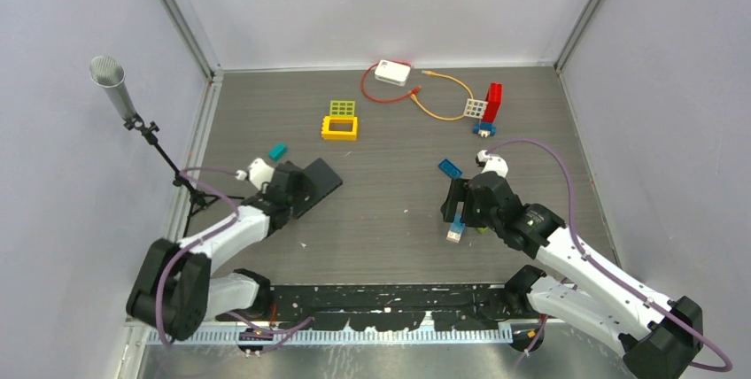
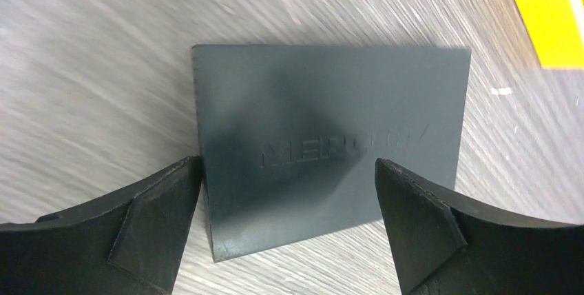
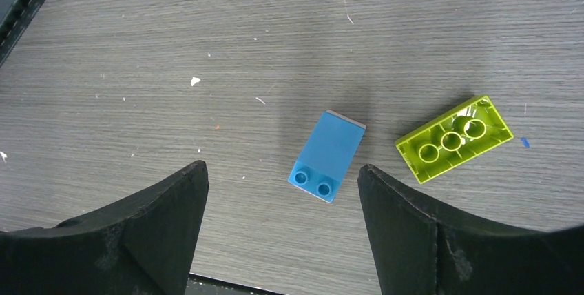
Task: Insert the plug into the switch port
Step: Move the switch port to the center of the board.
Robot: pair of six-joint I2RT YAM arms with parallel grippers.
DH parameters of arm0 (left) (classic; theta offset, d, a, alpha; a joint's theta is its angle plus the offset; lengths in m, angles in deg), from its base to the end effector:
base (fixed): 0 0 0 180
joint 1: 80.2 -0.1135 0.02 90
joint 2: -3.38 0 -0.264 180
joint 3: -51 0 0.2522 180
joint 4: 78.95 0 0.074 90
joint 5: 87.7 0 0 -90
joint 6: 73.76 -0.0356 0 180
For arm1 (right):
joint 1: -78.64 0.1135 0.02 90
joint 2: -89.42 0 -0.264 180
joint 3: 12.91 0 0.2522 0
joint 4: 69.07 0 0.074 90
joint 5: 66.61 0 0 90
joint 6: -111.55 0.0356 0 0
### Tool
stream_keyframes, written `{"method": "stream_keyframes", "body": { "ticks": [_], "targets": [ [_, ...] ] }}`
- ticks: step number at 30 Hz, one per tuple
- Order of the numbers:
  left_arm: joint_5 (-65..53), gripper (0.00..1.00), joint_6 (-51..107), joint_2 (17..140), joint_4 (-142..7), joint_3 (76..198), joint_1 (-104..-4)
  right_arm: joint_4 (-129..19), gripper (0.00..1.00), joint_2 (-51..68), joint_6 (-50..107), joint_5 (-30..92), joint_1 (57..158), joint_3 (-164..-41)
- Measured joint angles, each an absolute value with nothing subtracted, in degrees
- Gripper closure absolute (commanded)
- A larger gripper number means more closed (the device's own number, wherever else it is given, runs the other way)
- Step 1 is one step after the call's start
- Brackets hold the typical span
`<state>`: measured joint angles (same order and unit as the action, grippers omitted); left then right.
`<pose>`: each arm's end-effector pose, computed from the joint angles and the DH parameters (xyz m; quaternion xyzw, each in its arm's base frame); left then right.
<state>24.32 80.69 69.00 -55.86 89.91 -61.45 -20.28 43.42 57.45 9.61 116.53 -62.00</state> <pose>0.1988 -0.0534 0.1589 -0.4184 0.8240 -0.0898 0.3713 0.1349 0.0942 0.2393 0.0293 0.9202 0.1359 0.3661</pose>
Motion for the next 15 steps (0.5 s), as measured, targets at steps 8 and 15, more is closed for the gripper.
{"method": "stream_keyframes", "body": {
  "ticks": [8,15],
  "targets": [
    [31.01,0.0,84.86,85.48,-55.69,102.15,-41.85,-21.16,0.16,43.29,57.45,9.61,116.53,-61.45],
    [29.63,0.0,84.05,86.09,-50.6,105.51,-34.7,-21.99,0.16,42.53,57.48,9.56,116.53,-61.04]
  ]
}}
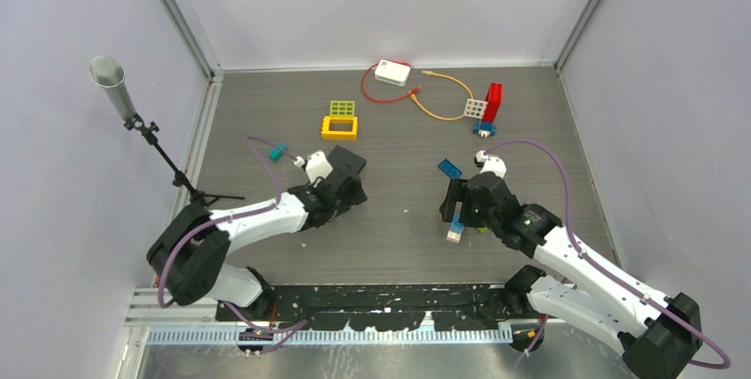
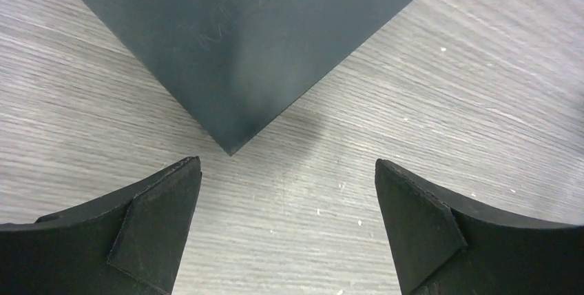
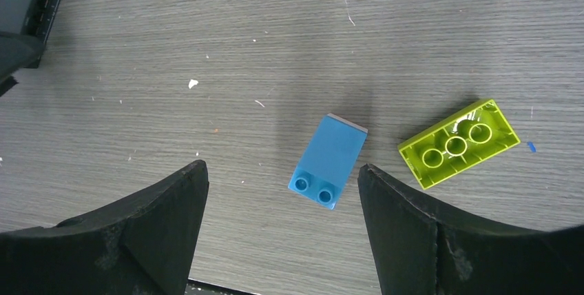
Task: Insert the plug into the switch port
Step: Move the switch port to the center of the board, then adjust the switch port at the center of the board.
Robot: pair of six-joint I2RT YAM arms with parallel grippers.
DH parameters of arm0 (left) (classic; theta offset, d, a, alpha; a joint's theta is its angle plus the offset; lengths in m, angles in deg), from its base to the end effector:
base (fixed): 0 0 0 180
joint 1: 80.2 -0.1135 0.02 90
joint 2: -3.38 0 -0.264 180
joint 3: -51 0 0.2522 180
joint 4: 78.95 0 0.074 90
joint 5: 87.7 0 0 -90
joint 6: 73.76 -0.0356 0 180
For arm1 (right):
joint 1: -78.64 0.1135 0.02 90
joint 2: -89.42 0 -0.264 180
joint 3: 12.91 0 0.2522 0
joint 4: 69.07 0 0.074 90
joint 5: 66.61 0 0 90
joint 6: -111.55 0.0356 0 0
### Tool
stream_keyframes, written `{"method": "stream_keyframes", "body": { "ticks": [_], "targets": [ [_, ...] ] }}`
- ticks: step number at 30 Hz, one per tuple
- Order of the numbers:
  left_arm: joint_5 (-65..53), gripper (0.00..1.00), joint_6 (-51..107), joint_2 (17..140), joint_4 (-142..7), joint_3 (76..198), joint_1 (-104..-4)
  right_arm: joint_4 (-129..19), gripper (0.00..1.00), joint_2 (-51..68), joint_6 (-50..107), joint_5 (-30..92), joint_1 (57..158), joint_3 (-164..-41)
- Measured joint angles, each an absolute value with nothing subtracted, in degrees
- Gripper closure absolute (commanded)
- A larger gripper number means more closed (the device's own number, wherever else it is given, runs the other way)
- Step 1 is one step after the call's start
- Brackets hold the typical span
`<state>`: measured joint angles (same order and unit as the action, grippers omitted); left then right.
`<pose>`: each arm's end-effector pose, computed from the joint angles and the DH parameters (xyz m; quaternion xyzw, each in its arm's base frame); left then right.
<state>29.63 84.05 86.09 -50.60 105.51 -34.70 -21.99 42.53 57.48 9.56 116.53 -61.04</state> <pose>0.1988 -0.1790 0.1681 -0.2467 0.8999 -0.1092 0.3427 0.1373 0.0961 0.2338 0.0295 0.9206 0.1349 0.3654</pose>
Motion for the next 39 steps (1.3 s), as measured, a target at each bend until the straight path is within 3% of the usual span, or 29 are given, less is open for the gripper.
{"method": "stream_keyframes", "body": {
  "ticks": [9,13,17,27,39],
  "targets": [
    [31.86,0.0,69.32,73.22,-44.52,108.49,-36.4,-27.17,0.19,38.31,59.03,9.45,116.53,-60.64],
    [28.15,0.0,63.09,72.59,-45.09,109.27,-47.4,-34.88,0.19,32.32,60.47,11.35,116.53,-60.64],
    [25.3,0.0,59.33,73.31,-46.09,107.72,-57.98,-41.07,0.21,22.94,61.61,13.54,116.66,-62.48],
    [21.15,0.0,55.75,85.77,-48.65,110.02,-62.0,-51.58,0.25,-7.96,64.64,16.16,119.85,-79.4],
    [12.15,0.02,56.75,88.15,-62.25,104.05,-62.57,-53.64,0.26,-23.44,64.8,16.01,121.14,-96.64]
  ]
}}
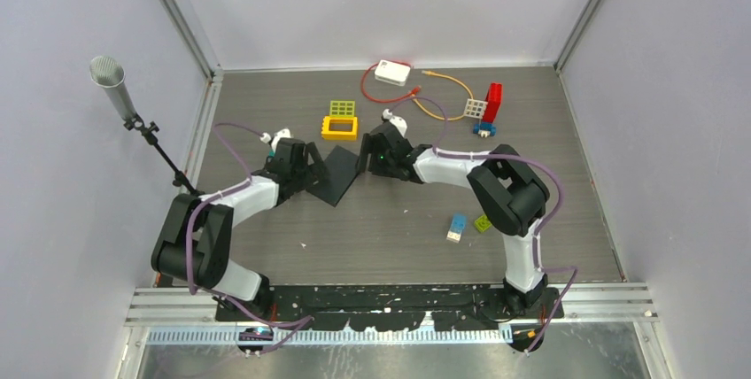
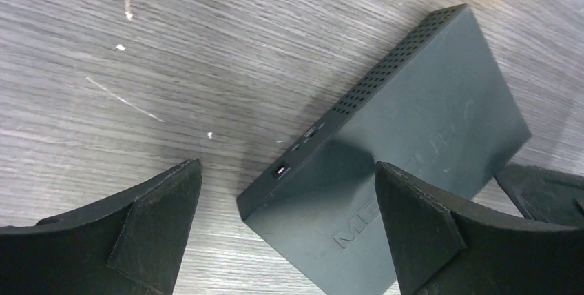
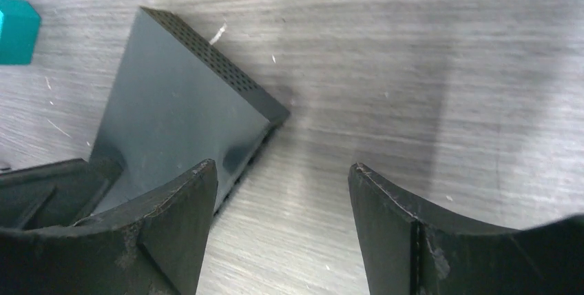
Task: Insert the plug into the switch port
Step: Adjust the switch port at the center of the board.
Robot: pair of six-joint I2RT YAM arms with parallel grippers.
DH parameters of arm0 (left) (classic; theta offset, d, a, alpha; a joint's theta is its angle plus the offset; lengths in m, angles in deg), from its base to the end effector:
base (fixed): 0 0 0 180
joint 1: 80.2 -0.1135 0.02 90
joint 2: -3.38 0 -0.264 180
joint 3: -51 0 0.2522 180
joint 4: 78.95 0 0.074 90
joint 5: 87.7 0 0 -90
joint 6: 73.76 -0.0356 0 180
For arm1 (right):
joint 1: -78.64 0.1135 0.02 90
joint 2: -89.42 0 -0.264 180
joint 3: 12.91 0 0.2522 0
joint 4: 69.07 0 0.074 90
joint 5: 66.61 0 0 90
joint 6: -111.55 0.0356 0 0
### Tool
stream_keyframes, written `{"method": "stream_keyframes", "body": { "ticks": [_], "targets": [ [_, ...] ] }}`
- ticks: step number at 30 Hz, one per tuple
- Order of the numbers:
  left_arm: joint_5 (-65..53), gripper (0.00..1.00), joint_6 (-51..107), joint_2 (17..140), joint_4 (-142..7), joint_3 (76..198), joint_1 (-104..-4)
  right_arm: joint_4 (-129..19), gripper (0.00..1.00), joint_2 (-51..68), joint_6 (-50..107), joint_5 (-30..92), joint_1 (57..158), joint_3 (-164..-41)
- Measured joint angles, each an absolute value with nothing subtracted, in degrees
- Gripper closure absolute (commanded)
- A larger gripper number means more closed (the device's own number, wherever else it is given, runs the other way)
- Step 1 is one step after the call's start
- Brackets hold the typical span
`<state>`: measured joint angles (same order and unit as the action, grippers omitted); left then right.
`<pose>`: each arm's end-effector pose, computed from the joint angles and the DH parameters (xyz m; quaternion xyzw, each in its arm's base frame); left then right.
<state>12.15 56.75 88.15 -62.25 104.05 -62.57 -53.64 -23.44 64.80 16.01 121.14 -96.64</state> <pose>0.2714 -0.0799 0.1622 -0.2146 0.9069 -0.1017 0.3481 0.3133 0.2809 0.1573 0.0309 0.9203 0.2187 0.3228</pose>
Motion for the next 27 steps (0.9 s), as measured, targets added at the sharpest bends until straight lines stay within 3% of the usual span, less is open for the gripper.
{"method": "stream_keyframes", "body": {
  "ticks": [11,27],
  "targets": [
    [9.15,0.02,61.41,77.26,-68.89,92.57,-55.92,-59.36,0.3,-28.95,63.03,23.99,121.01,-101.67],
    [11.08,0.0,63.33,46.42,-44.61,89.21,-54.44,-61.68,0.3,-33.1,57.74,37.8,122.19,-105.98]
  ]
}}
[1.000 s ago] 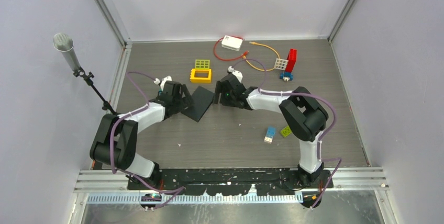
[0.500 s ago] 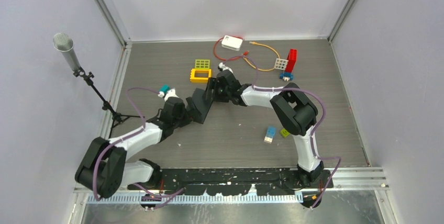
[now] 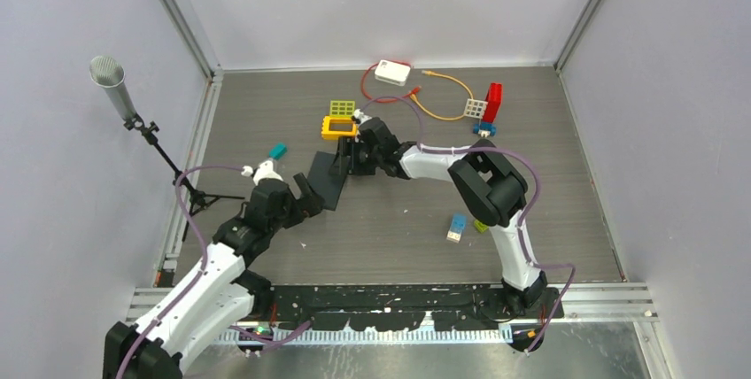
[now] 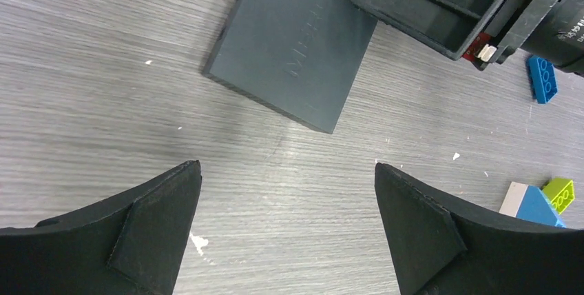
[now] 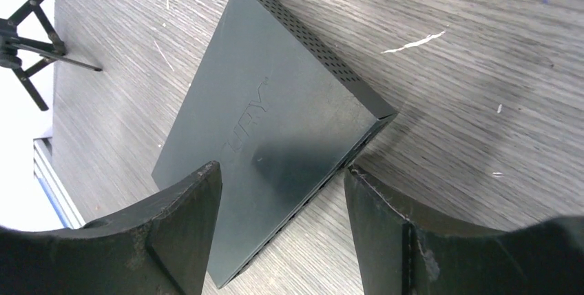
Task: Insert the plug into the switch port
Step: Adjust the switch port at the center of the board.
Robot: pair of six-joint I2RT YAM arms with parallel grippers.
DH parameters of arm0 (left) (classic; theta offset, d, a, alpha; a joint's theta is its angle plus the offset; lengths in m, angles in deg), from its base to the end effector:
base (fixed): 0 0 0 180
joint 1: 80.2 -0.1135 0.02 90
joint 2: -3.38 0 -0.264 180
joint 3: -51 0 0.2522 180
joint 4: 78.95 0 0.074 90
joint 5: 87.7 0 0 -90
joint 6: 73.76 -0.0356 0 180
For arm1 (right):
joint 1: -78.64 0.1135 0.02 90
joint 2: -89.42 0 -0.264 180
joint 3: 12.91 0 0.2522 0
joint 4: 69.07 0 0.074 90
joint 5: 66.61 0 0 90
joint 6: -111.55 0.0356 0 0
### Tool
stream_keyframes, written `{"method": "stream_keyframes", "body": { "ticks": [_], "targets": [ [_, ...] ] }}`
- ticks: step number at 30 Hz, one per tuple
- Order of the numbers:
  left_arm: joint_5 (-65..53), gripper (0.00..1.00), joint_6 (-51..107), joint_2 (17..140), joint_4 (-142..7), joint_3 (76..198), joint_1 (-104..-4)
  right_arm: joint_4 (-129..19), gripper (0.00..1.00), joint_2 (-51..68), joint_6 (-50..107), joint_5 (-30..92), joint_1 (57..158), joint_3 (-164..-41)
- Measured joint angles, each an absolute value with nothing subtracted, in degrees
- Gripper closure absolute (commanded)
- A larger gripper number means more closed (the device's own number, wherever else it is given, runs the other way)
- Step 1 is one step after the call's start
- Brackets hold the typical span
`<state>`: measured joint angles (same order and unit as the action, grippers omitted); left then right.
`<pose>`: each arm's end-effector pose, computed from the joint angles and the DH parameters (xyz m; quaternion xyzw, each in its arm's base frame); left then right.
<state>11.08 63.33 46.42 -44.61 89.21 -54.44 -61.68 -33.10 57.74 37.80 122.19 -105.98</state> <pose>0.1492 -0.0659 0.2035 -0.1989 0.8789 -0.1985 0.3854 0.3333 0.3291 0.1471 -0.1130 0.8818 0.3707 0.2688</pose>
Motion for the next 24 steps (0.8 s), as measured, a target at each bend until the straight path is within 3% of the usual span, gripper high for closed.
{"method": "stream_keyframes", "body": {
  "ticks": [5,10,18,24],
  "targets": [
    [13.59,0.0,60.23,44.89,-38.01,93.8,-54.44,-57.16,0.28,-30.39,54.07,31.64,122.32,-105.06],
    [16.76,0.0,56.36,53.02,-37.72,100.64,-54.44,-49.7,0.28,-22.8,49.65,22.41,121.51,-101.58],
    [21.85,0.0,50.5,70.29,-48.04,110.5,-54.44,-44.31,0.28,-17.23,49.32,13.82,111.78,-102.85],
    [24.89,0.01,48.95,80.63,-56.26,111.68,-54.44,-39.34,0.25,-21.25,44.91,10.26,107.76,-113.15]
  ]
}}
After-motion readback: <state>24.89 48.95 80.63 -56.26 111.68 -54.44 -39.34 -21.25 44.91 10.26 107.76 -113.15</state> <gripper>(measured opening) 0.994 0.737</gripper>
